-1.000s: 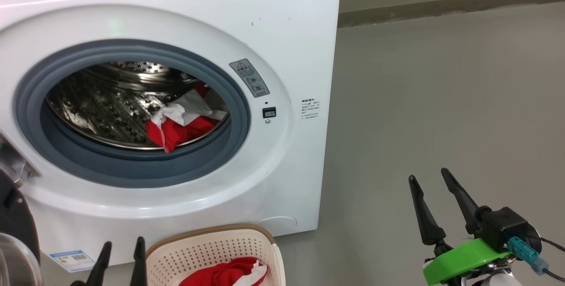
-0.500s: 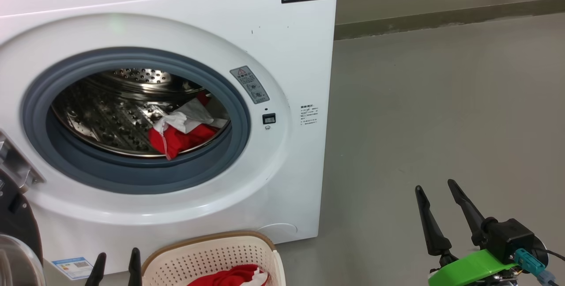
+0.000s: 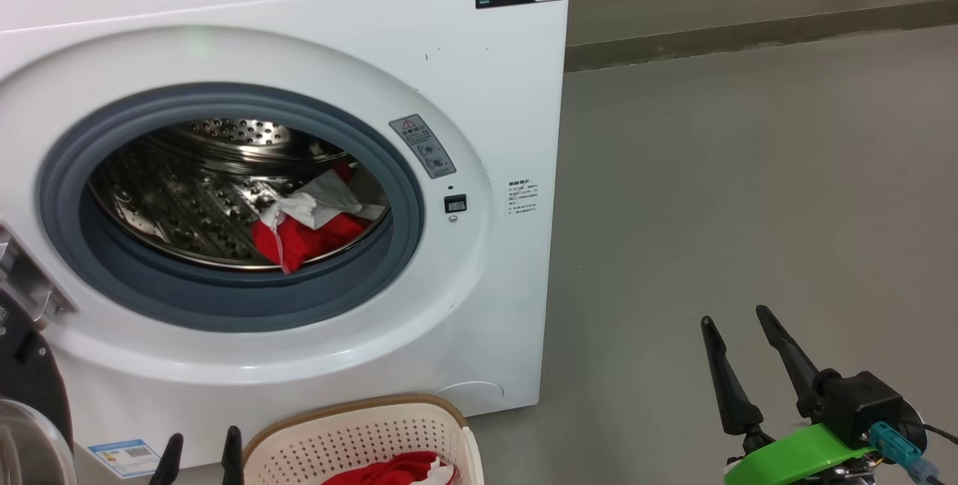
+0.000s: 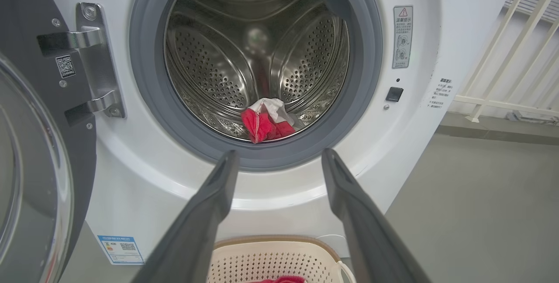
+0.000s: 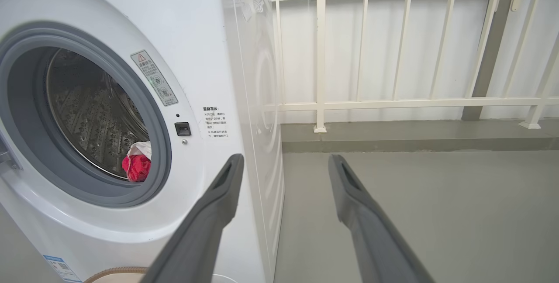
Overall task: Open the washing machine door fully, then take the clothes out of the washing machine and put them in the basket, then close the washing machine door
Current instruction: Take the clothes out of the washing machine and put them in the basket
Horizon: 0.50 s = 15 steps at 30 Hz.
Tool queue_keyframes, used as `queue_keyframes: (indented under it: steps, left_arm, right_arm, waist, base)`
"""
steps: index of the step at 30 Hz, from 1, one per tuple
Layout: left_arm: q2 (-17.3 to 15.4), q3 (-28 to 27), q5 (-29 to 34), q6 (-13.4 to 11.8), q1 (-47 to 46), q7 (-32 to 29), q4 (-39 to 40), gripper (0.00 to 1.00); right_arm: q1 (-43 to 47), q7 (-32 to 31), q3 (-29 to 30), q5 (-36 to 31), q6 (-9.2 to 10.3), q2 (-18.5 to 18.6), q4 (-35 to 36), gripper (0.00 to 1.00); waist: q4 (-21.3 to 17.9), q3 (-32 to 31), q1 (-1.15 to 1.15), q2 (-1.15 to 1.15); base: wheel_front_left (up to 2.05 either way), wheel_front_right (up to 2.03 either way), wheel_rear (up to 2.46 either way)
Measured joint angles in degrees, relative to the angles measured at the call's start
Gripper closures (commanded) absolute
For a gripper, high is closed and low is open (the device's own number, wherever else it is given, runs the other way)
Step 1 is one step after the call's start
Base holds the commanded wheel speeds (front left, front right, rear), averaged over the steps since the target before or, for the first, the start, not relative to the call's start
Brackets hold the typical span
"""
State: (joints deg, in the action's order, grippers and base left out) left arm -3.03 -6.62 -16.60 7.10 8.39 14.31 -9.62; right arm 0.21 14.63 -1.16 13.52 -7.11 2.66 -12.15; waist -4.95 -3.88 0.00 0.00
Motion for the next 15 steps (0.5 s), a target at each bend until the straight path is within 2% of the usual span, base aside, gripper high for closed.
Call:
queue_keyframes:
  steps: [15]
  left_arm:
    - [0.24,-0.40,1.40,-0.01,-0.64,0.00,-0.53,0.00]
  right_arm:
    - [0.01,0.00,-0.36,-0.59,0.00,0.00,-0.02,0.00]
  waist:
    - [0.36,1.33,0.00,0.00]
  base:
    - [0.00,0.00,0.00]
